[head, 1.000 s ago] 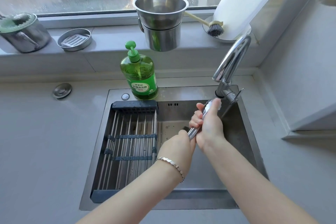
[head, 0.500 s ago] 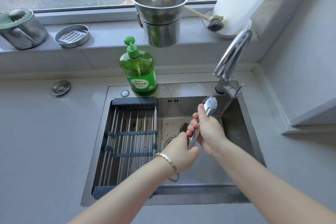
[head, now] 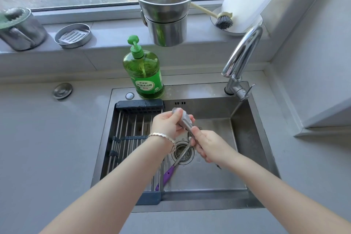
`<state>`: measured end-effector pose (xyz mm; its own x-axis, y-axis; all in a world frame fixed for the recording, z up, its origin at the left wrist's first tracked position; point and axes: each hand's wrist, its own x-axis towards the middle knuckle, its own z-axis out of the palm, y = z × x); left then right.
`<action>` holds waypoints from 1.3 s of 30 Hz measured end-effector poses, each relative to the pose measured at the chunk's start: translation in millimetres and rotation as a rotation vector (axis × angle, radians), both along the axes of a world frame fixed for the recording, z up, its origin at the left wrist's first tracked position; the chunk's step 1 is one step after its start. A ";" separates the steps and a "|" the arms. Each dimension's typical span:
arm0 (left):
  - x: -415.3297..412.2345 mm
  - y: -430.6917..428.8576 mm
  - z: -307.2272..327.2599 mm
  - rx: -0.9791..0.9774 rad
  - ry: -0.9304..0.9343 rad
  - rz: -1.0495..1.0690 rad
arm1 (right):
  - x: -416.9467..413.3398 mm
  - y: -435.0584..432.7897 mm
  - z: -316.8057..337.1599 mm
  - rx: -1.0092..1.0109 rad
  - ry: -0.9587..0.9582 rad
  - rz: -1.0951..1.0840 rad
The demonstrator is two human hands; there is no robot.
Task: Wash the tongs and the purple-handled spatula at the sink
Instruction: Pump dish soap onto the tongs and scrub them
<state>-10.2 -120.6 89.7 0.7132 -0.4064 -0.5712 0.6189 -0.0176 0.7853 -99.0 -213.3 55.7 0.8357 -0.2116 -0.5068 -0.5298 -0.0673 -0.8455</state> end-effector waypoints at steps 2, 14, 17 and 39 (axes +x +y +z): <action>6.6 3.0 -0.3 -0.031 0.049 0.116 | -10.7 -4.0 -3.2 -0.087 0.006 0.063; -0.2 6.5 -1.5 -0.099 -0.055 0.069 | -3.8 -3.2 -0.2 0.084 0.044 0.250; 1.7 9.9 -5.4 -0.256 0.010 0.169 | -15.4 -14.1 5.5 0.297 0.088 0.292; 2.5 4.4 -16.7 -0.498 0.232 0.230 | 6.0 -4.9 30.1 0.680 0.177 -0.023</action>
